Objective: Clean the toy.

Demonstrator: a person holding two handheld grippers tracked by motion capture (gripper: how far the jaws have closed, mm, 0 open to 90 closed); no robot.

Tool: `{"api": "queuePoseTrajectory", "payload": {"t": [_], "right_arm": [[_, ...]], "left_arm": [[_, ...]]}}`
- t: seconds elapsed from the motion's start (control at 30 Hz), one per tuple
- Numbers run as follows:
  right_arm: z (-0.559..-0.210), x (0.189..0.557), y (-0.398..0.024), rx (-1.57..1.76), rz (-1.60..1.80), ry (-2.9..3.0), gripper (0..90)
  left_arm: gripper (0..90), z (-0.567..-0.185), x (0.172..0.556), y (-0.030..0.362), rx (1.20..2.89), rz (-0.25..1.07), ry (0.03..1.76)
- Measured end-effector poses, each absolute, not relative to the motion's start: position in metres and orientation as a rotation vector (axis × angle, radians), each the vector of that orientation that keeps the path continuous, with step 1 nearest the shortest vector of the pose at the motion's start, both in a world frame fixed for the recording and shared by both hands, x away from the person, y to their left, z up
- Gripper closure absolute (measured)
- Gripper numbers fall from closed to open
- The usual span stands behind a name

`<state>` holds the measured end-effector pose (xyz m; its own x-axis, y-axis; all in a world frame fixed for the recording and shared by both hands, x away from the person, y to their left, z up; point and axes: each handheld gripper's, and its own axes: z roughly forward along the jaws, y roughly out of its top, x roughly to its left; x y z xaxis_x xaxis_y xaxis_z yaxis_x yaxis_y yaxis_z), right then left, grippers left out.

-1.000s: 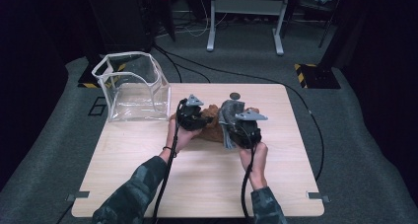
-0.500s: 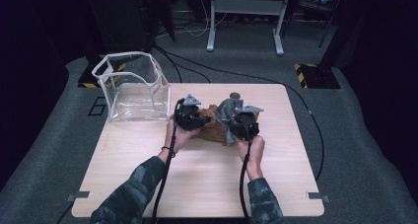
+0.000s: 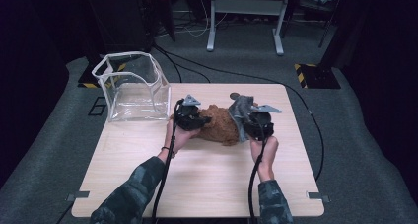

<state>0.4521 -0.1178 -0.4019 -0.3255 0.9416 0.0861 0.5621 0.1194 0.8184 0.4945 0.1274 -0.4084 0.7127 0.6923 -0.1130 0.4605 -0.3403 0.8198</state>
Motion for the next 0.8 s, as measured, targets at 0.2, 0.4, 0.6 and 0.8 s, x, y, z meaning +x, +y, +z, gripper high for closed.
{"api": "queuePoseTrajectory", "payload": {"t": [0.2,0.4,0.6,0.8], "right_arm": [[-0.413,0.465,-0.065,1.353,1.107,2.127,76.0],[-0.413,0.473,-0.089,1.447,1.052,2.037,76.2],[-0.407,0.480,-0.147,1.613,0.967,1.858,76.2],[-0.402,0.471,-0.164,1.628,0.964,1.776,76.1]], "left_arm": [[68.7,-0.409,0.494,0.126,2.003,0.321,0.883],[68.8,-0.409,0.495,0.130,2.005,0.310,0.875],[68.8,-0.409,0.494,0.132,2.001,0.311,0.875],[68.7,-0.409,0.494,0.131,2.004,0.309,0.877]]}}
